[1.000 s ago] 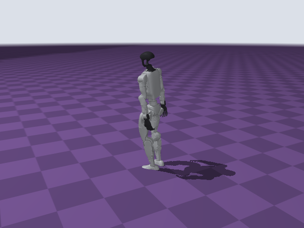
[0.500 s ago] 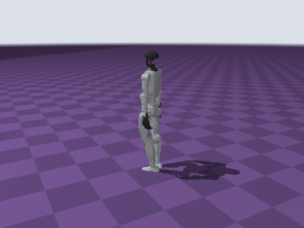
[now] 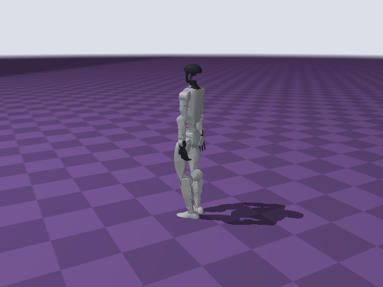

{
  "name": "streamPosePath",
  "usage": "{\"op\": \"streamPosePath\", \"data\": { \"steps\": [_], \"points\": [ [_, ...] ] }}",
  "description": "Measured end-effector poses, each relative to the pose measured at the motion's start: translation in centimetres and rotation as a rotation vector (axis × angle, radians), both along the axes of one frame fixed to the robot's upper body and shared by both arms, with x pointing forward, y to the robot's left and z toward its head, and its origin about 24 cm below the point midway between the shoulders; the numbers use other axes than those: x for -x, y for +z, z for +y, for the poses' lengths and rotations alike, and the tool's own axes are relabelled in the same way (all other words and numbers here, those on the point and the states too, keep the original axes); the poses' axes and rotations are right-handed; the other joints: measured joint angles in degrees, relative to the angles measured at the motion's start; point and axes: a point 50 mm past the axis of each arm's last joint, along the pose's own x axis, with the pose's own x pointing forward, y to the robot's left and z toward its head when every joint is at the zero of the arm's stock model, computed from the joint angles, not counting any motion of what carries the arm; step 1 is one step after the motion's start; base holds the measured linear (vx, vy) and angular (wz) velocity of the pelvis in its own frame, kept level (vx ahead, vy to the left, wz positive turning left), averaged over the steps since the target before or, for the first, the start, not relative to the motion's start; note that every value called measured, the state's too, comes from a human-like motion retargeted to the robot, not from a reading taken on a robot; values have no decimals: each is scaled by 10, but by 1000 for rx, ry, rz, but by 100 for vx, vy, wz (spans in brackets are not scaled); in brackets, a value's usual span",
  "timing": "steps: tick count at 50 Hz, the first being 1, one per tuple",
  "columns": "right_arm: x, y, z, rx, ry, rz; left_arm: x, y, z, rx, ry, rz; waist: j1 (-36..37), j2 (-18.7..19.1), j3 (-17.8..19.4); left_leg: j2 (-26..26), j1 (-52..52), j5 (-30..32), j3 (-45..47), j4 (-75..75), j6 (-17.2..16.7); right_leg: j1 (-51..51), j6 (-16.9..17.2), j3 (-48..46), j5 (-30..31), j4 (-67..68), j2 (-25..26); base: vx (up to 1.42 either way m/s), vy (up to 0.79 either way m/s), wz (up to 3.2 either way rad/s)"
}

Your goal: Upper body actions

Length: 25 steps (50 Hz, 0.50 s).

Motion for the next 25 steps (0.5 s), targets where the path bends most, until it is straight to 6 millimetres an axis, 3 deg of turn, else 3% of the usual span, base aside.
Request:
{"op": "streamPosePath", "data": {
  "steps": [8, 13, 18, 25],
  "points": [
    [-3, 2, -12, -19, -45, 22, -6, 0, 1, -23, 16, -19, 10, -9, 11, 4, -12, -5, 28, 15, -4, -11, -2, 0, 7, -5, -8, -6, -6, 6],
    [-9, 3, -19, 6, -52, 19, 1, 0, -1, -23, 49, -6, 4, 3, 1, 5, -7, 8, 37, -20, -8, -20, -2, 2, 8, -5, 2, -2, 1, -21],
    [-13, 2, -15, -6, -115, -24, 4, 1, 4, -35, 10, 20, -8, 8, 2, 0, 0, 19, 30, -41, -3, -18, 0, -3, 6, -6, 4, 1, 1, 1],
    [-2, 1, -7, -40, -126, 11, 2, 0, 3, -26, 20, 8, 6, 8, 6, -7, 15, 18, 30, -46, 2, -3, 2, -9, 2, -5, 1, 7, 6, 1]
  ]
}}
